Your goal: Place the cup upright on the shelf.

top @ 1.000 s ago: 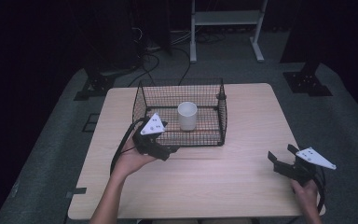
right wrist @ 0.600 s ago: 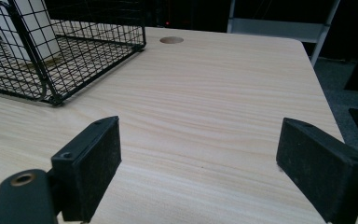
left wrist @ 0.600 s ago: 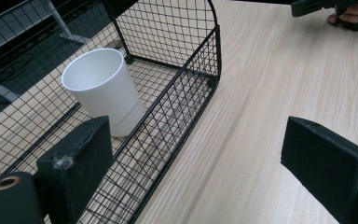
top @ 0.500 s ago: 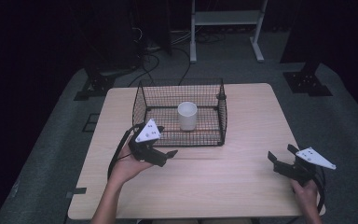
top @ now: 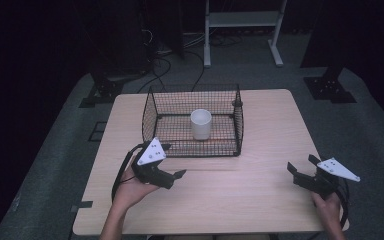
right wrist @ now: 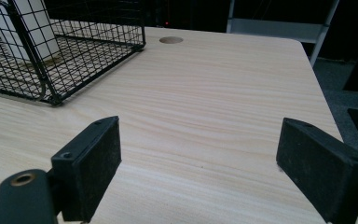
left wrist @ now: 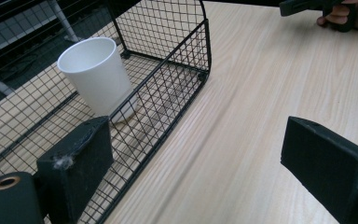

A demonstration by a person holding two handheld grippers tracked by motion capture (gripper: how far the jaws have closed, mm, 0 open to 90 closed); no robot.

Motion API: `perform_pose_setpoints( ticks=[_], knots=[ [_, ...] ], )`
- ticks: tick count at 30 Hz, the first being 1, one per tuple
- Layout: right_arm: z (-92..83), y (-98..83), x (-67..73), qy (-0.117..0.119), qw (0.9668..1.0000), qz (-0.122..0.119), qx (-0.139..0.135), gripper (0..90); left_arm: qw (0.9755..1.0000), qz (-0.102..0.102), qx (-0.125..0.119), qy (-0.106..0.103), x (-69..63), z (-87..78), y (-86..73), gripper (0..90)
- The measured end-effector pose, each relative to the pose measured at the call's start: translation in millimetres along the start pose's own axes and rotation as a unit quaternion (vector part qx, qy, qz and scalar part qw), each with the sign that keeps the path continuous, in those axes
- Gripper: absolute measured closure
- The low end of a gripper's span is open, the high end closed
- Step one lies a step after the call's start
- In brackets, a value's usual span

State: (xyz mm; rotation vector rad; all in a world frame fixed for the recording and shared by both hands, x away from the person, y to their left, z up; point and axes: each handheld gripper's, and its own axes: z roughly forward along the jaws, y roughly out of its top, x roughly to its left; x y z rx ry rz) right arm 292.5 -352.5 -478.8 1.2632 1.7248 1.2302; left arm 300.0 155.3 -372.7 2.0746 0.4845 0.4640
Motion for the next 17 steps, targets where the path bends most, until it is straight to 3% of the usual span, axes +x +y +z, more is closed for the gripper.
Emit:
perform_pose_setpoints(
  ticks=[17],
  knots=[
    [0.0,0.0,0.0,0.000,1.0000,0.000,0.000,13.0,0.9989,-0.041,-0.019,-0.006,-9.9,-9.2,-20.8,7.6]
  ],
)
